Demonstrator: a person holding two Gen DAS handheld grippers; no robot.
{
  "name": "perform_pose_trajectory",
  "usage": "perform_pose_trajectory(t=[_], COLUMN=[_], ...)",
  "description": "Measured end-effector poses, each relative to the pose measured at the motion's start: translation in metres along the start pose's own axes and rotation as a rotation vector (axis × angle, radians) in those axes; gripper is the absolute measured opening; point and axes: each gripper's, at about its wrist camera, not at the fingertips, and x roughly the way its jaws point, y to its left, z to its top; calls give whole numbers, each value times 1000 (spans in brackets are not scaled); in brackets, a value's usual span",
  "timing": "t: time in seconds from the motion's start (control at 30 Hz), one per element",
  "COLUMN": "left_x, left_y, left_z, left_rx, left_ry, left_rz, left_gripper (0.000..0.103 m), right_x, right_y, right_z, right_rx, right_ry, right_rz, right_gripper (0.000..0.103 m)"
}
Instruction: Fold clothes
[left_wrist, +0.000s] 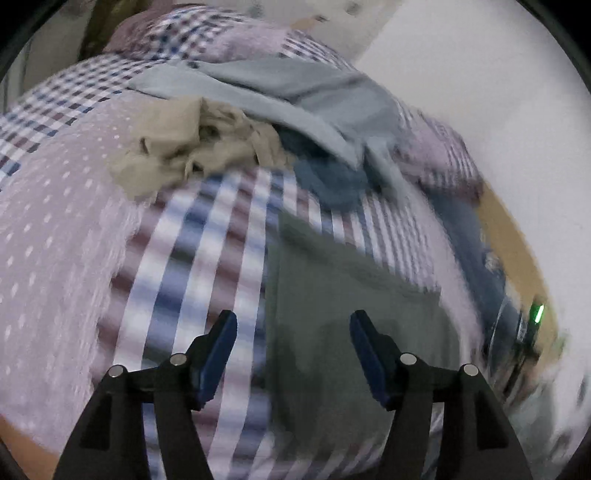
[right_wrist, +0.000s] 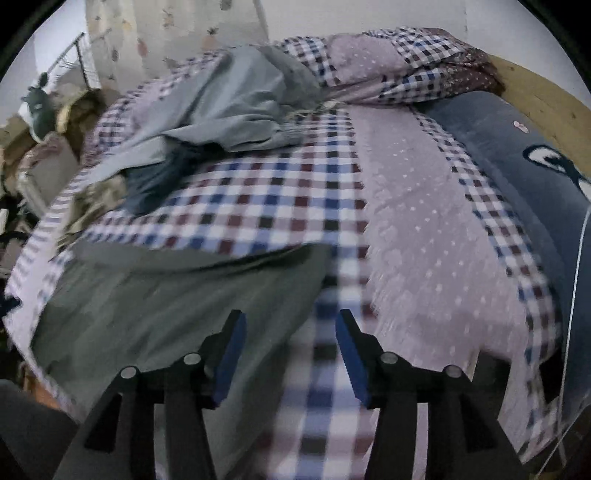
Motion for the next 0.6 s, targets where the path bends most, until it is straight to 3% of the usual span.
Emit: perform_pose_trajectory(t=[0.1,0.2,0.3,0.33,0.43,0.6], left_x=[1,10,26,31,43,41], left_y=[-26,-56,-68,-69,-66,-54], left_z=[-46,-77,-96,-98,-101,-89], left_rx=[170,367,473,490,519,472], left_ry=[86,138,159,155,128,70], left_rz=[62,131,201,225,301,256], left_gripper=[64,47,34,26,19,2], right_x=[-20,-34,-38,-37,-31,-30], right_y=[2,4,7,9,11,10], right_z=[-29,-55,-75,-82,-100,-114], right_rx=[49,114,146,143,134,105], right_ry=[-25,-75,-96,-93,-71,-60], right_rz=[31,78,117,119,107,108], right_gripper=[54,54,54,54,54,54])
